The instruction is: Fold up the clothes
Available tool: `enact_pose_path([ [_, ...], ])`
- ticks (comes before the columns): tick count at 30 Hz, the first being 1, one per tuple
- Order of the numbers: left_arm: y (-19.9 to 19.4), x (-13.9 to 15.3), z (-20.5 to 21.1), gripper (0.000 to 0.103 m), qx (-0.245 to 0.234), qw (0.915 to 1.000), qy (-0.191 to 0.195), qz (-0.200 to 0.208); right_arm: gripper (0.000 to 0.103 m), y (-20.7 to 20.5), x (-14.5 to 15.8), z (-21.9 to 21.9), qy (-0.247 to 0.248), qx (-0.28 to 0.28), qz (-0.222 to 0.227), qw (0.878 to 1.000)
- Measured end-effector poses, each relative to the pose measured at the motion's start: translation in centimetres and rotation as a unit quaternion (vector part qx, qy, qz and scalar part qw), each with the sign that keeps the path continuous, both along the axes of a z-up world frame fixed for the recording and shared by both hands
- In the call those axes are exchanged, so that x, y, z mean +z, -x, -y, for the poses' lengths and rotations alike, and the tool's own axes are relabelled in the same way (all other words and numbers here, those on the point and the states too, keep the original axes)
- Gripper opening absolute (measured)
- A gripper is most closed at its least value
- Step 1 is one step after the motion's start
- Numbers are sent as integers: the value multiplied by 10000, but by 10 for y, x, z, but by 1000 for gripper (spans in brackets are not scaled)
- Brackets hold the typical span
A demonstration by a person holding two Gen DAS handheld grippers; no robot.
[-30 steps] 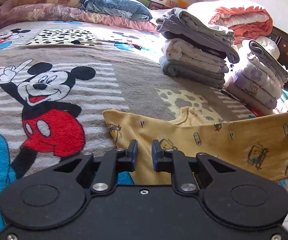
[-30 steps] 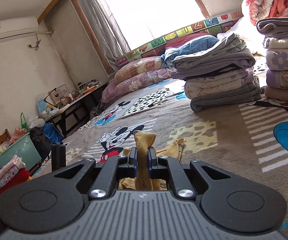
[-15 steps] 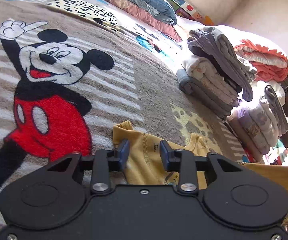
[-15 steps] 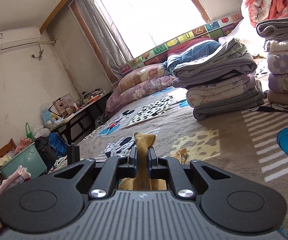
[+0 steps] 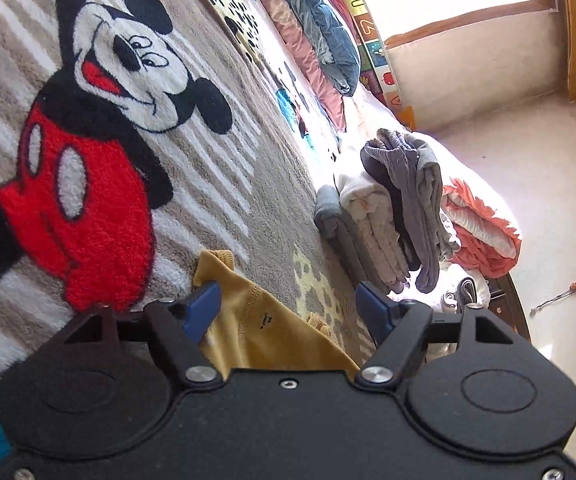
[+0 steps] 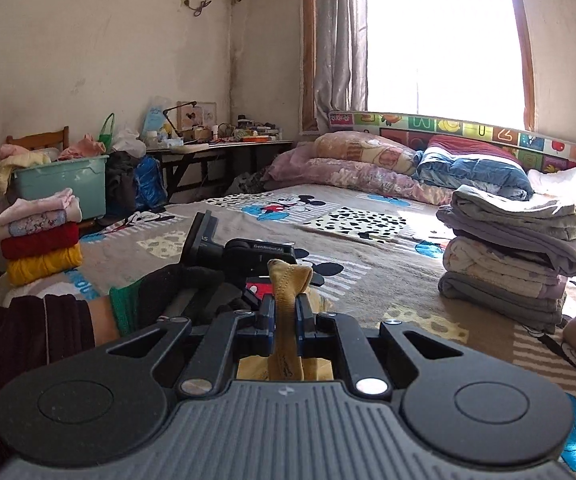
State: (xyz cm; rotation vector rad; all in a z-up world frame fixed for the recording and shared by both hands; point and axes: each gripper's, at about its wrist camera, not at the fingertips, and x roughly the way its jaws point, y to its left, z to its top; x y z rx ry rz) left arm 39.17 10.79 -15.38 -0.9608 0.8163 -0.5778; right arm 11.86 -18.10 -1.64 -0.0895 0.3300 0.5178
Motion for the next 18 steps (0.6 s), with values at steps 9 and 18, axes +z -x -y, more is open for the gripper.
enact_pose_path([
  [9, -1, -3, -1, 77, -29, 10000, 88, 8, 12, 28, -28, -72, 1581, 928, 171, 9829],
  [18, -2, -3, -1, 77, -66, 10000, 58, 26, 12, 47, -65, -91, 1904, 1206, -251, 9740],
])
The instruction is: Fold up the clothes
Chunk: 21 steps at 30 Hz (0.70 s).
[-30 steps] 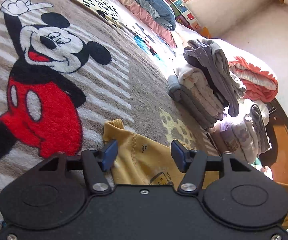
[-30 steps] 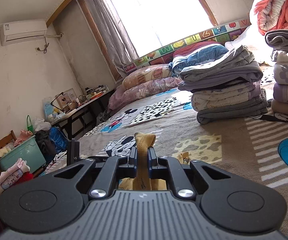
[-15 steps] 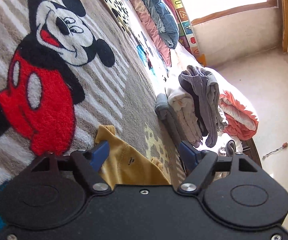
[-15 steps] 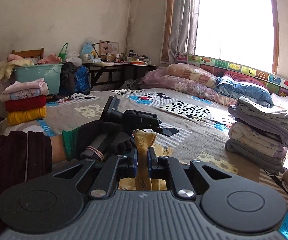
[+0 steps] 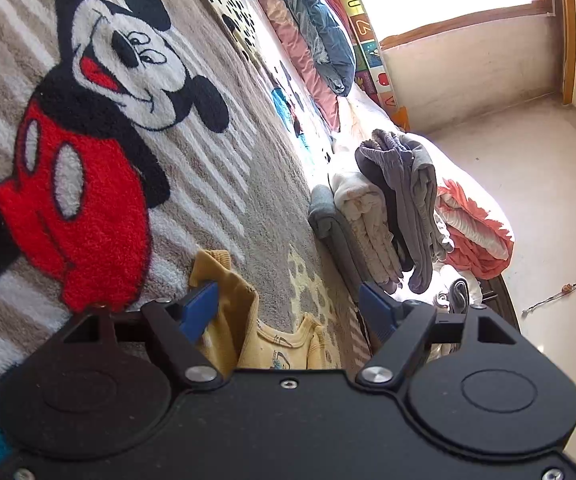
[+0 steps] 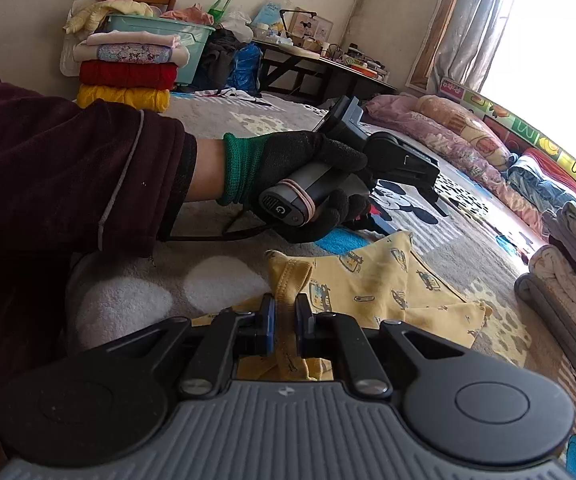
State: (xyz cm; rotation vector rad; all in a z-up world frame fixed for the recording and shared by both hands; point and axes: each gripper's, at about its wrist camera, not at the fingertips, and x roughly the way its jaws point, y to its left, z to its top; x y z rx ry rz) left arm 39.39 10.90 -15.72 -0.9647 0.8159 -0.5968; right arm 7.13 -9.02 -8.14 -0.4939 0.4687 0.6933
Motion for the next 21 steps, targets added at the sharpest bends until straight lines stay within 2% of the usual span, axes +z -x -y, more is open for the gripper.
enact_pose_path([
  [6, -1, 0, 0, 77, -16, 10000, -3, 10, 12, 15, -13, -3, 359, 147, -95, 9992],
  [10, 0, 0, 1, 77, -33, 10000, -69, 38, 11, 17, -24, -17, 802, 394, -3, 9960],
  [16, 1, 1, 3, 77, -68, 9998, -142, 83, 11, 28, -21, -17, 945, 437, -176, 9944],
  [17, 2, 1, 3, 77, -70, 9998, -146, 88, 11, 27, -19, -16, 880, 420, -270, 9949],
  [19, 2, 1, 3, 77, -70, 9998, -157, 95, 12, 9, -7, -4, 81, 164, -835, 9963],
  [20, 2, 1, 3, 77, -70, 9998, -165, 98, 13, 1, -2, 8, -486, -84, -1138, 9923],
  [21, 2, 1, 4, 77, -70, 9998, -173, 102, 14, -9, 3, 25, -1170, -391, -1478, 9813],
])
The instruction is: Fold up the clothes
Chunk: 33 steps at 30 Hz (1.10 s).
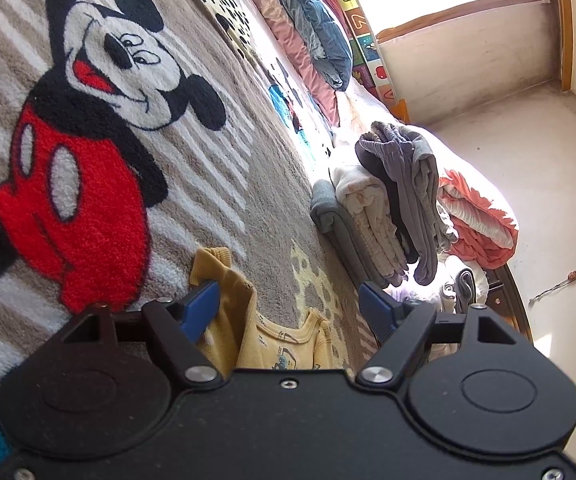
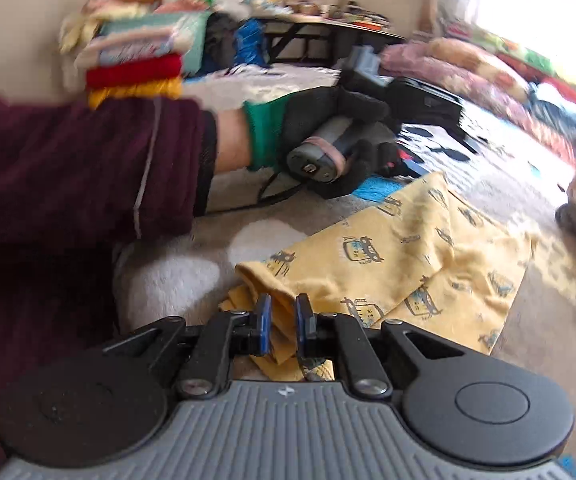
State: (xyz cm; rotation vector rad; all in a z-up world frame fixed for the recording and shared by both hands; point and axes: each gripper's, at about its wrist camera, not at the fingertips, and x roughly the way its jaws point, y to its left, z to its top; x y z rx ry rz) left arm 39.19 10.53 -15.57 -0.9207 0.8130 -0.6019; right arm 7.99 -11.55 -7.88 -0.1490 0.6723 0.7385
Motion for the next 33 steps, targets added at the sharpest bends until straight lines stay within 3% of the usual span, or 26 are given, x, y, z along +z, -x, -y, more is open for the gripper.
enact_pose_path([
  [3, 1, 0, 1, 77, -2, 10000, -14, 15, 19, -19, 3, 40, -1365, -868, -665, 9846],
  [6, 1, 0, 1, 77, -3, 10000, -20, 27, 25, -36, -6, 65, -2090, -1518, -984, 9610],
  [10, 1, 0, 2, 77, -4, 10000, -51, 42, 31, -71, -25, 76, -2434, -2095, -1336, 9376],
  [13, 1, 0, 2, 77, -10, 10000, -52, 48, 32, -99, -46, 84, -2897, -2432, -1788, 9083],
  [16, 1, -1, 2, 77, -12, 10000, -39, 48, 32, -112, -60, 87, -3172, -2652, -2012, 8880],
  [25, 1, -1, 2, 77, -9, 10000, -32, 61, 32, -107, -91, 101, -4490, -2759, -2705, 8057],
  [27, 1, -1, 2, 77, -10, 10000, -35, 71, 32, -108, -94, 101, -4657, -2695, -2717, 7979],
  [33, 1, -1, 1, 77, -15, 10000, -48, 78, 32, -127, -95, 96, -4512, -2688, -2626, 8094],
])
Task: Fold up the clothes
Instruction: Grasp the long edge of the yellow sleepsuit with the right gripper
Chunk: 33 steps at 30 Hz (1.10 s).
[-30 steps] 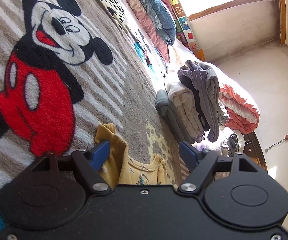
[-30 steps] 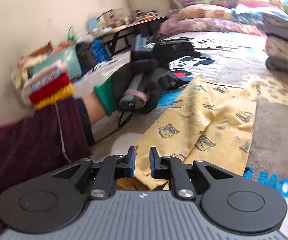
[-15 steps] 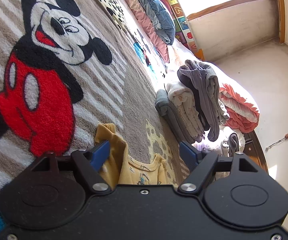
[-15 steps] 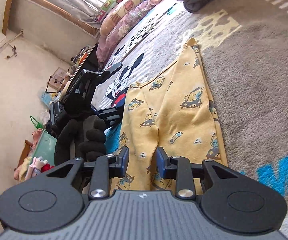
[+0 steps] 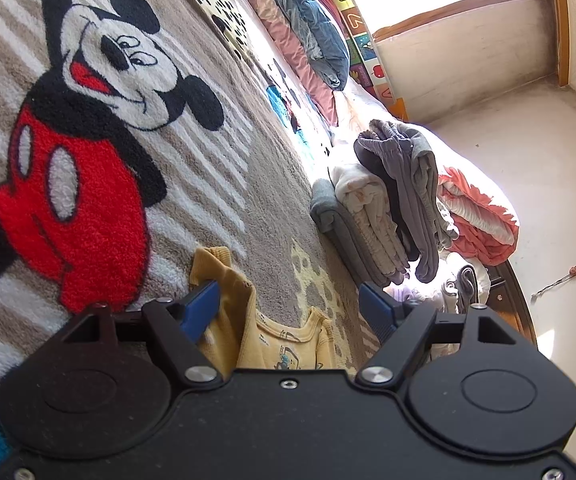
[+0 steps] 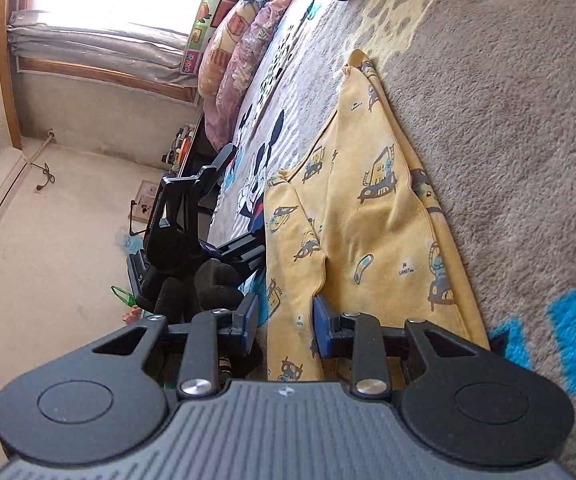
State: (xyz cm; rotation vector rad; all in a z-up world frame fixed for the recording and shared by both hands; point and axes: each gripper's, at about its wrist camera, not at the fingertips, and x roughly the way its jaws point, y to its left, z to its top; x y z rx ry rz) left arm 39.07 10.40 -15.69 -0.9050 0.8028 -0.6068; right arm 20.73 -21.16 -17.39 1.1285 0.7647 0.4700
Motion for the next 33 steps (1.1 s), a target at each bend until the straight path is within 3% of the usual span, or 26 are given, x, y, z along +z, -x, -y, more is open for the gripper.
enact_pose_path([
  [4, 0, 0, 0, 77, -2, 10000, -1, 2, 30, -13, 4, -1, 128, -3, 154, 9998],
  [5, 0, 0, 0, 77, -3, 10000, -1, 3, 18, -15, 6, -2, 197, 9, 196, 9996],
  [8, 0, 0, 0, 77, -2, 10000, 3, 2, 4, -18, 11, -5, 431, 66, 298, 9986],
  [22, 0, 0, -1, 78, -2, 10000, 49, -13, 4, -14, 5, 9, 875, -157, 190, 9959],
  [25, -1, -1, -2, 78, -3, 10000, 71, -23, 8, -13, 1, 11, 856, -165, 74, 9962],
  [27, -1, -1, -3, 78, -3, 10000, 73, -23, 16, -9, 3, 10, 906, -172, 79, 9957],
  [29, -1, -1, -3, 78, -3, 10000, 77, -23, 33, 1, 9, 7, 1011, -105, 155, 9947],
  [31, -1, -1, -3, 78, -1, 10000, 78, -24, 44, 20, 20, -1, 1337, -10, 273, 9907],
  [33, -1, -1, -3, 78, 2, 10000, 87, -25, 46, 43, 32, -12, 1877, 100, 495, 9809],
])
